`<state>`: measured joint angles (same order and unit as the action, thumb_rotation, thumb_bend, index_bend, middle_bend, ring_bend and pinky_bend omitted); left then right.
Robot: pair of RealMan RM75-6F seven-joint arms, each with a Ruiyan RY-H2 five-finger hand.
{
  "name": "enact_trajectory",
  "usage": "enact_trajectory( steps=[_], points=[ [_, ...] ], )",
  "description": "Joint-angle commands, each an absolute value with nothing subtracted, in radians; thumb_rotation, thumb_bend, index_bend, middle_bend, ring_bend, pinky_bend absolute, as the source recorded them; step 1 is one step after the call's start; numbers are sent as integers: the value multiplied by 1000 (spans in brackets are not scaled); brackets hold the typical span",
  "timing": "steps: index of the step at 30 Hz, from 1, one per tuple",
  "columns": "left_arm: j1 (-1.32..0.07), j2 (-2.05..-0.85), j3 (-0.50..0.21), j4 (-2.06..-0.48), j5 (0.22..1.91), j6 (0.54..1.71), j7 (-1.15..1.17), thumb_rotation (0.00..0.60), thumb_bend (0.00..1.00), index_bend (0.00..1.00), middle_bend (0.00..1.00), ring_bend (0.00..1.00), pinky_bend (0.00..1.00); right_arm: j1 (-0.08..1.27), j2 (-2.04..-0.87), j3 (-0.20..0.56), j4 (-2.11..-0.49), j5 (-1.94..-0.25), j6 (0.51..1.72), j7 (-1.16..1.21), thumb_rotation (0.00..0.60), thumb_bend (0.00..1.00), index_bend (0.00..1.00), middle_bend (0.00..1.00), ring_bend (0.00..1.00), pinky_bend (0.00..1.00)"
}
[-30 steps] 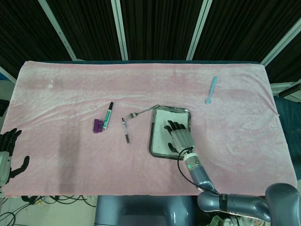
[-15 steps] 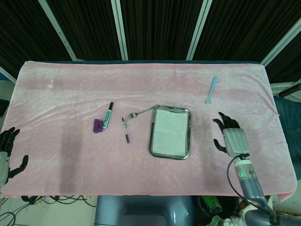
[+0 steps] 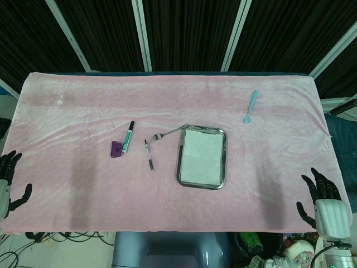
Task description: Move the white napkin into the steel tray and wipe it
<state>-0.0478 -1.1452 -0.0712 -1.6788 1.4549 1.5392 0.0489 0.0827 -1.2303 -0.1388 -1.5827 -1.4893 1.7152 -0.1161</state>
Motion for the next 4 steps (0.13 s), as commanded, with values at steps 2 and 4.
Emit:
enact_trajectory(
  steps=[2, 4],
  points=[
    [-49, -1145, -70, -1677, 1458, 1538, 53, 600, 407, 91, 28, 0, 0, 75, -1205, -150, -1589, -1497, 1673, -110, 600, 236, 163, 35, 94, 165],
    [-50, -1145, -70, -1674, 1459, 1536, 55, 600, 406, 91, 27, 0, 0, 73, -1201, -147, -1591, -1505, 1669, -106, 600, 233, 156, 35, 94, 165]
  ],
)
